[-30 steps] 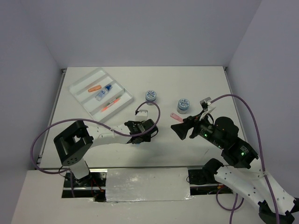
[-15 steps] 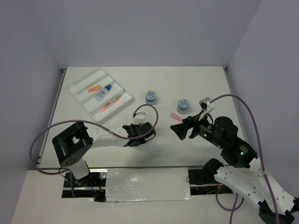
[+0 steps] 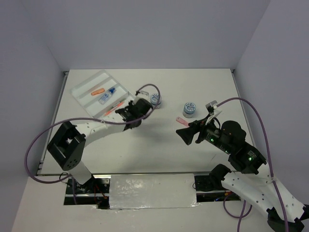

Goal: Sort the stationery into containers
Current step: Pick up the pen from the center of the board, then place the pen in the storage box.

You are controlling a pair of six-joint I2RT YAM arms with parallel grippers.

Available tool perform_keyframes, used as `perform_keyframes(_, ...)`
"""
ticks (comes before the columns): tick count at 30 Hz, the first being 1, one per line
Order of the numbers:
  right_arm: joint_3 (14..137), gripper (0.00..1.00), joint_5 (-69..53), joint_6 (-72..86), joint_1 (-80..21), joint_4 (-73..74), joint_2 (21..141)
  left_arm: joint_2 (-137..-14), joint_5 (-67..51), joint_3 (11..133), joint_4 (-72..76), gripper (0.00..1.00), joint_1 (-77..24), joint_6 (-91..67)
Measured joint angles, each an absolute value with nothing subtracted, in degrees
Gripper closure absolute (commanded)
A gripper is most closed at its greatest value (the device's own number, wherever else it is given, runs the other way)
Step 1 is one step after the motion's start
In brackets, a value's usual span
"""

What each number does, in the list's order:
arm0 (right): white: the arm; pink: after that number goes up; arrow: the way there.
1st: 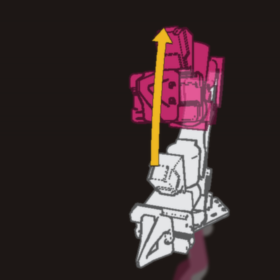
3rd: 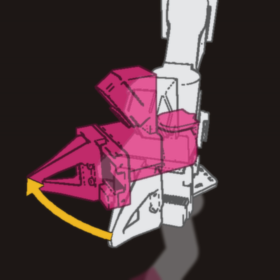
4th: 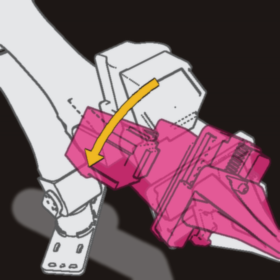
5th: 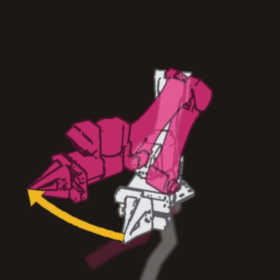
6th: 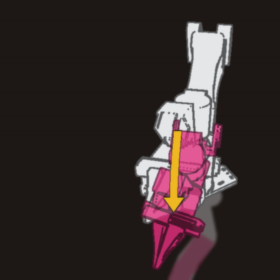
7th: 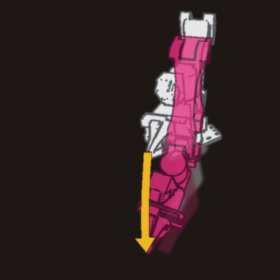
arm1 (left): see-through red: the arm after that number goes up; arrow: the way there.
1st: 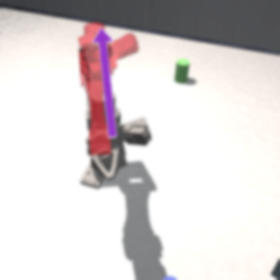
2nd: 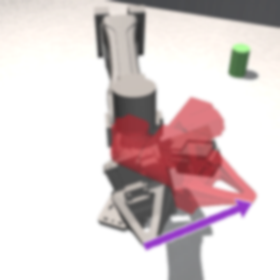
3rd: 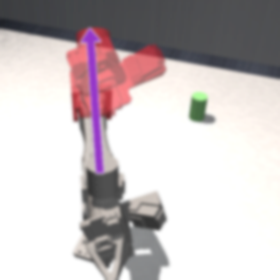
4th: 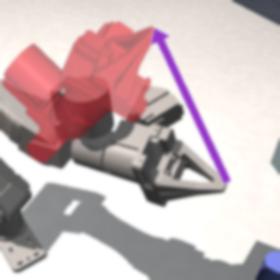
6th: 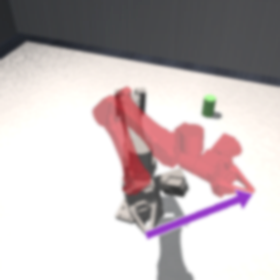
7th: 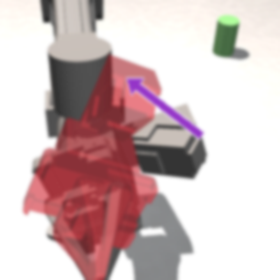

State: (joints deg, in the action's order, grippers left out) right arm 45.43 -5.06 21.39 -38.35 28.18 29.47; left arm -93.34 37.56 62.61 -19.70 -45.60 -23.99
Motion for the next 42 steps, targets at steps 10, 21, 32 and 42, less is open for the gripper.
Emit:
perform_keyframes(10,45.39,0.11,-7.55,19.99,-38.35,26.55,30.65,-106.65,43.81,80.77,-4.84,1.00,-22.17,4.86)
perform_keyframes(21,43.53,0.11,-10.66,19.20,-38.35,25.85,30.11,-115.74,35.42,86.78,7.07,0.93,-11.88,28.45)
perform_keyframes(32,43.55,0.11,-11.42,18.48,-38.35,25.80,28.86,-121.80,29.30,81.65,9.54,0.27,-6.31,28.84)
perform_keyframes(42,43.55,0.10,-11.31,18.28,-38.35,25.71,31.18,-119.55,28.08,82.32,7.73,0.01,-3.97,21.85)
